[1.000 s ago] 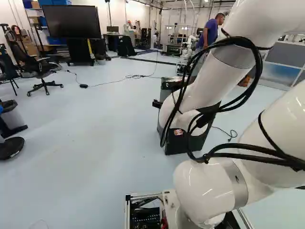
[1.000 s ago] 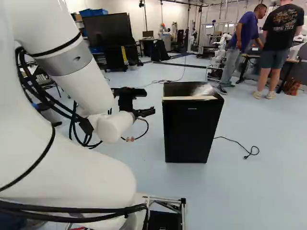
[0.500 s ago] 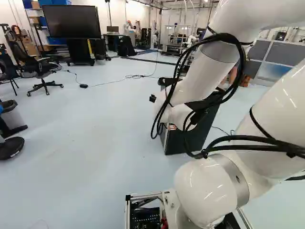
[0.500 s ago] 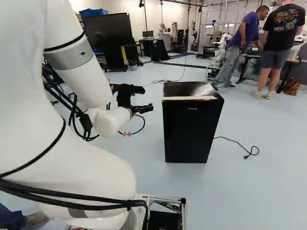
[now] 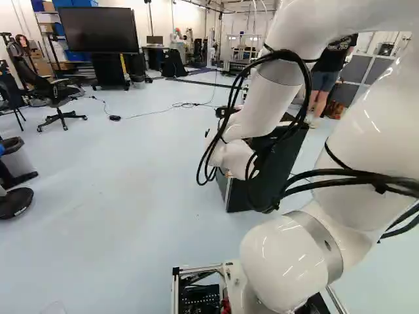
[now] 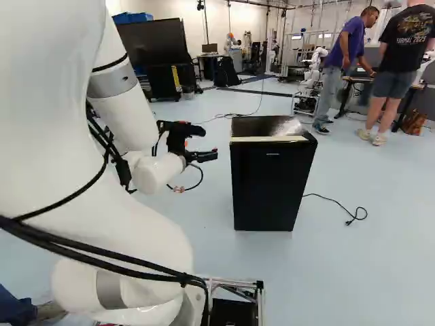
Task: Grab a drink from the fridge
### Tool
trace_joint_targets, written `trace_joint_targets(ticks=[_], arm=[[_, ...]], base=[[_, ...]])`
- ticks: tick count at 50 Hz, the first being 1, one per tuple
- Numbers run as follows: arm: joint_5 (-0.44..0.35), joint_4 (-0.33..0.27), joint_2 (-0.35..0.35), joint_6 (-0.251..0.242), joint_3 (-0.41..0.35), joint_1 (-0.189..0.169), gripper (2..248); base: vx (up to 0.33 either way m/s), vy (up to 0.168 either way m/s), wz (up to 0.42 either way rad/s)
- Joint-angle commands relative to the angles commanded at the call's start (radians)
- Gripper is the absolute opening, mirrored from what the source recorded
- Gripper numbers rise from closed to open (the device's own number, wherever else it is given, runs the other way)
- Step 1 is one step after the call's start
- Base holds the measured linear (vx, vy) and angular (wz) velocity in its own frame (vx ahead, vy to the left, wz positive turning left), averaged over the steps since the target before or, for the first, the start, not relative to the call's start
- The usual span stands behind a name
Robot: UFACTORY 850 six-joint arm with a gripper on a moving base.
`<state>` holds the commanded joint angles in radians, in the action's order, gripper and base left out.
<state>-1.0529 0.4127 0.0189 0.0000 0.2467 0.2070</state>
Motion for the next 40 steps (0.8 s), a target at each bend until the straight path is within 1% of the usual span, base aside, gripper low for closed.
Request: trace_joint_targets(ticks=[20,31,40], arm=[[-0.085,0.131,-0.074,0.000,0.017,0.000,247],[-0.129,0.202,-0.130,0.000,0.042,0.003,247],[-0.157,0.246,-0.179,0.000,0.068,0.010,247]], base=[[0.000,0.000,0.000],[0.000,0.000,0.000],[0.000,0.000,0.000]])
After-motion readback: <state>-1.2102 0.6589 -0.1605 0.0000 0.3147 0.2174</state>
